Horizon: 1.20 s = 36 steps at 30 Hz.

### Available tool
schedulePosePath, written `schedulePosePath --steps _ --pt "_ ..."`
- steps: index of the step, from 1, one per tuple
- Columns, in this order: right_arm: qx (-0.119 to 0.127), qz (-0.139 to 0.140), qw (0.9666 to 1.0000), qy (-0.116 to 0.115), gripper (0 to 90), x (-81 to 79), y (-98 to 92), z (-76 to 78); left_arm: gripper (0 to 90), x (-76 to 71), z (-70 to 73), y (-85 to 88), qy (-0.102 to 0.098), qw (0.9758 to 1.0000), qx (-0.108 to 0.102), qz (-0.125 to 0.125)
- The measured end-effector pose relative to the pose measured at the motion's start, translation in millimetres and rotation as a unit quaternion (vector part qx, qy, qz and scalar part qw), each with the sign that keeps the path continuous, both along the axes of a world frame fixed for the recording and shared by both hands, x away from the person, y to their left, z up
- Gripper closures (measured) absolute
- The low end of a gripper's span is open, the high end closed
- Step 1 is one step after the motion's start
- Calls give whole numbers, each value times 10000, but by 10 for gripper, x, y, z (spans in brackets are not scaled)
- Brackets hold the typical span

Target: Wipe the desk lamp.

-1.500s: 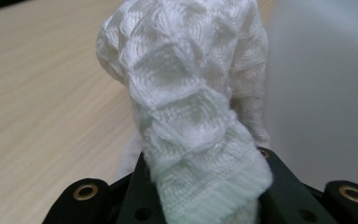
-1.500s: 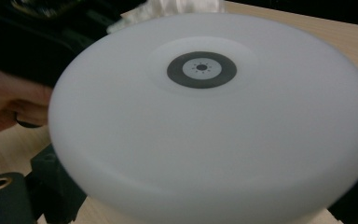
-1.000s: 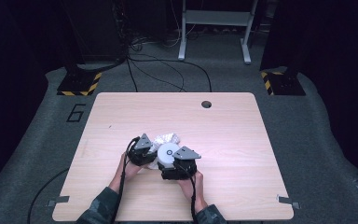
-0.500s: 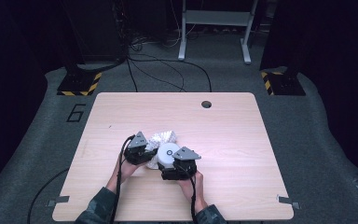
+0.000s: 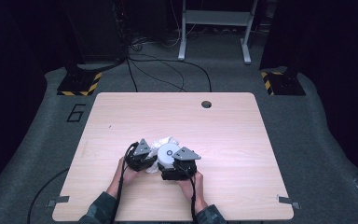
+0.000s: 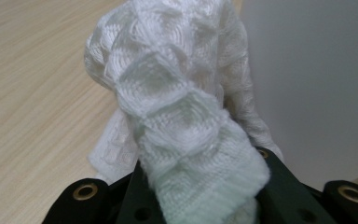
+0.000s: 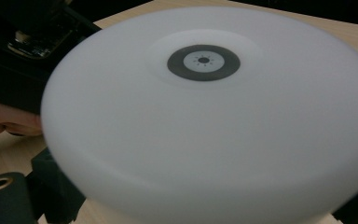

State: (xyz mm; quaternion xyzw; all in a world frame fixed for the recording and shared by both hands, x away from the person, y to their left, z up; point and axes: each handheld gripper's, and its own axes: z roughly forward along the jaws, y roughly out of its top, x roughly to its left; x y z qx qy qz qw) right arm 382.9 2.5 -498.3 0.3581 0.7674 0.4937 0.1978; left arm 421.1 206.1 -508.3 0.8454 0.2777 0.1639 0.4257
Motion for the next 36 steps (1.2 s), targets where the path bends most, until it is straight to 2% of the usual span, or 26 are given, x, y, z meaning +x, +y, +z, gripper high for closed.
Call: schedulePosePath --steps 1,4,8,13,15,23,25,27,30,35,36 --pt "-20 17 10000 -27 75 2 -4 -2 792 -11 27 25 69 10000 -29 -52" --pt "-52 29 10000 -73 75 3 -8 -3 789 -70 96 83 37 9998 -177 -74" --pt "-56 21 10000 -72 75 2 -7 -3 785 -149 164 125 -55 9997 -225 -78" --pt "-70 10 10000 -42 75 -2 -4 3 782 -173 191 150 -115 9998 -168 -43" --pt "-96 11 10000 -10 74 -2 -3 10 780 -186 201 160 -145 9997 -176 28" --pt "-141 -6 9998 -122 63 9 4 27 773 -217 293 230 -261 9989 -240 319" --pt "-152 -15 9998 -115 12 -1 5 42 773 -231 328 252 -297 9987 -237 351" --pt "-180 -52 9997 -133 0 3 3 55 773 -240 342 258 -323 9983 -270 402" --pt "-45 -30 9999 -137 0 -28 -42 121 773 -262 415 304 -442 9977 -228 453" --pt "-88 34 9998 -198 0 -94 -128 216 772 -280 497 357 -534 9970 -209 516" --pt "-84 34 9997 -207 0 -115 -149 238 772 -288 543 398 -618 9963 -180 562"
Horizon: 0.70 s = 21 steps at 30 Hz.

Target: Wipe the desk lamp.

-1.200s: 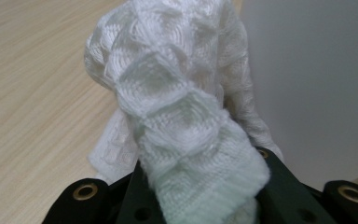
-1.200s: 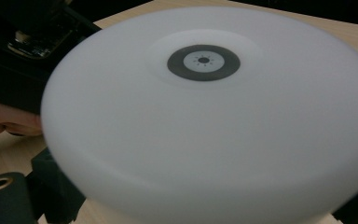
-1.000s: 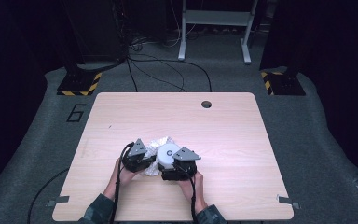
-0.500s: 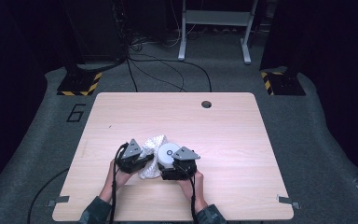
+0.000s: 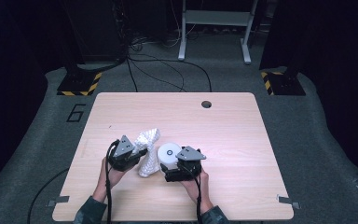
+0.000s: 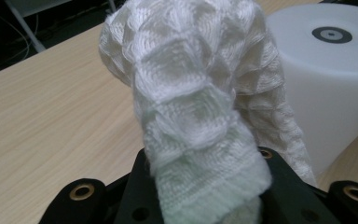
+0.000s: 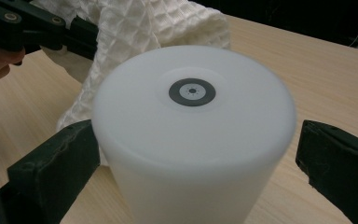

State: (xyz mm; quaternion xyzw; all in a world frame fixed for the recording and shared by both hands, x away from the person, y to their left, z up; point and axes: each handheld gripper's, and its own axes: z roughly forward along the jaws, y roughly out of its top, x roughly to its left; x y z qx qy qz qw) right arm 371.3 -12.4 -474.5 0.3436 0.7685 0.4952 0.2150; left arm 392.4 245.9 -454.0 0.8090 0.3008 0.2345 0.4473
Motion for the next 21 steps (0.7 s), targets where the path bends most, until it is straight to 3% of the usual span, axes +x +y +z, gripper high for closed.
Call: schedulePosePath --steps 10,12,16,21 --pt "-29 -231 9995 -214 0 -192 -407 202 766 -35 199 322 -197 9990 91 384" --pt "-87 -356 9991 -231 0 -216 -537 215 766 -27 203 396 -143 9985 84 513" --pt "-177 -710 9973 -113 0 -234 -851 191 766 23 190 546 14 9974 312 651" --pt "-135 -1285 9916 29 0 -275 -1292 117 752 121 60 710 314 9944 527 863"
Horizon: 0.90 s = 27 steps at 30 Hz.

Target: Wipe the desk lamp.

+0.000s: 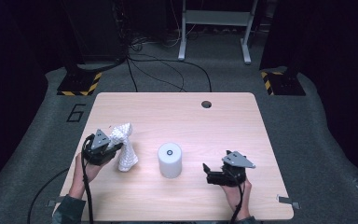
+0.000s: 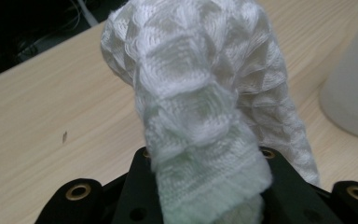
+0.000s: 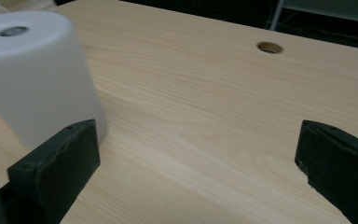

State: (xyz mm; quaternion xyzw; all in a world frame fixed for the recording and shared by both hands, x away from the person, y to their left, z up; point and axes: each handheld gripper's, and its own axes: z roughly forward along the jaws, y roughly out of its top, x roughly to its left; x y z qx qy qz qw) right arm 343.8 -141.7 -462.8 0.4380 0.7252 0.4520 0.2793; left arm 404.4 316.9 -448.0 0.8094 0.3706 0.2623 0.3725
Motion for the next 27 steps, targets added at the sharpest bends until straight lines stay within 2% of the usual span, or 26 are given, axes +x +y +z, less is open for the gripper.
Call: schedulePosePath --steps 3,6,7,8,9,10,11,14,16,18,19,20,23,25,27 --pt "-6 -340 9994 112 0 -3 -249 -64 726 75 -130 88 255 9996 66 135" --pt "-18 -604 9975 361 0 13 -453 -140 681 153 -274 154 517 9983 98 266" --pt "18 -668 9969 419 0 16 -504 -170 651 169 -307 174 614 9976 159 290" --pt "-44 -721 9961 498 0 21 -547 -196 600 186 -336 189 700 9968 192 330" --pt "-61 -756 9954 578 0 20 -580 -220 536 201 -374 190 733 9965 119 386" --pt "-62 -804 9950 586 0 21 -608 -249 467 203 -385 200 806 9958 190 393" --pt "-78 -824 9943 671 0 19 -634 -268 382 198 -403 194 767 9958 176 479" --pt "-65 -892 9927 812 0 15 -697 -324 179 154 -392 207 829 9950 248 506" --pt "-52 -931 9920 855 0 13 -743 -350 108 96 -358 225 839 9945 302 542" --pt "-5 -982 9912 888 0 7 -792 -362 28 29 -339 244 756 9950 245 599" --pt "-17 -1034 9906 899 0 3 -815 -366 3 -17 -314 261 763 9947 271 626" --pt "-52 -1041 9904 910 0 2 -846 -371 0 -63 -306 272 705 9952 180 652" --pt "-32 -1115 9888 990 0 -1 -926 -392 0 -211 -291 321 610 9954 113 730" --pt "-77 -1168 9878 1027 0 2 -979 -414 0 -309 -311 357 618 9949 111 791" --pt "-23 -1233 9860 1126 0 3 -1021 -441 0 -403 -358 394 643 9941 173 851"
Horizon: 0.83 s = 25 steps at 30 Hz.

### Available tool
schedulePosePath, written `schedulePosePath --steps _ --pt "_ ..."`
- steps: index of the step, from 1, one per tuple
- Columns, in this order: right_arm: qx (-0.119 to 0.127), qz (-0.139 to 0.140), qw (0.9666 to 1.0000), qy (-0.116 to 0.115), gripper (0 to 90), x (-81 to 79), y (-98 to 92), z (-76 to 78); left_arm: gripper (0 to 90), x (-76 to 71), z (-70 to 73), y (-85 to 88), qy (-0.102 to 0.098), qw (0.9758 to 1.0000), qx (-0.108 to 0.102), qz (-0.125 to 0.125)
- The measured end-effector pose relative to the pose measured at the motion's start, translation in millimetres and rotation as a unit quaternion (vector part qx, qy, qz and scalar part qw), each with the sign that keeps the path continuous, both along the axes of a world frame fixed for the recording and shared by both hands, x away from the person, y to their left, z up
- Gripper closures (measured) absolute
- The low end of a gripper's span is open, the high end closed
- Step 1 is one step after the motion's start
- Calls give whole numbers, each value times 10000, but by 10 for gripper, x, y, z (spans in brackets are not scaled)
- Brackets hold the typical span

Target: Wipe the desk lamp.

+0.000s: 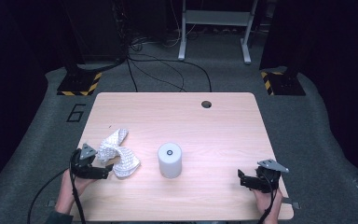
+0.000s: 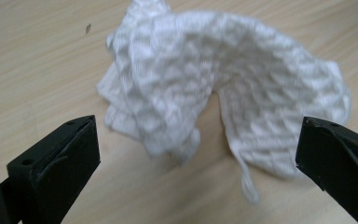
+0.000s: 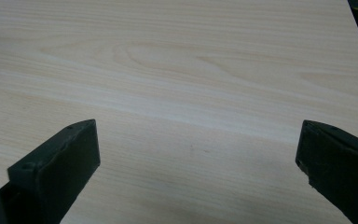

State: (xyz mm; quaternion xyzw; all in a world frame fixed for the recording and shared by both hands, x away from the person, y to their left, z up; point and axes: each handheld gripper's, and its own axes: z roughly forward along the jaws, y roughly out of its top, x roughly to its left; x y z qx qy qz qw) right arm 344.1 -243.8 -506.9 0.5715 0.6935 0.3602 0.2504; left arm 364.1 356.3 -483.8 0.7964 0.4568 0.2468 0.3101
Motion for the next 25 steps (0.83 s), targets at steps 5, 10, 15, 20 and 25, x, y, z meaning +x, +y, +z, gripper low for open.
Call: schedulePosePath --steps 5,10,15,20,25 --pt "-106 -47 9997 227 0 15 -106 -103 0 -128 -262 125 166 9993 -31 343" --pt "-259 -347 9977 526 0 54 -128 -190 0 -186 -456 225 228 9979 -282 532" --pt "-373 -294 9980 425 0 72 -126 -236 0 -203 -490 265 195 9968 -501 594" --pt "-363 -294 9979 438 0 72 -125 -234 0 -202 -485 264 238 9969 -495 571" --pt "-379 -285 9979 446 0 71 -127 -234 0 -202 -484 265 237 9969 -493 559"
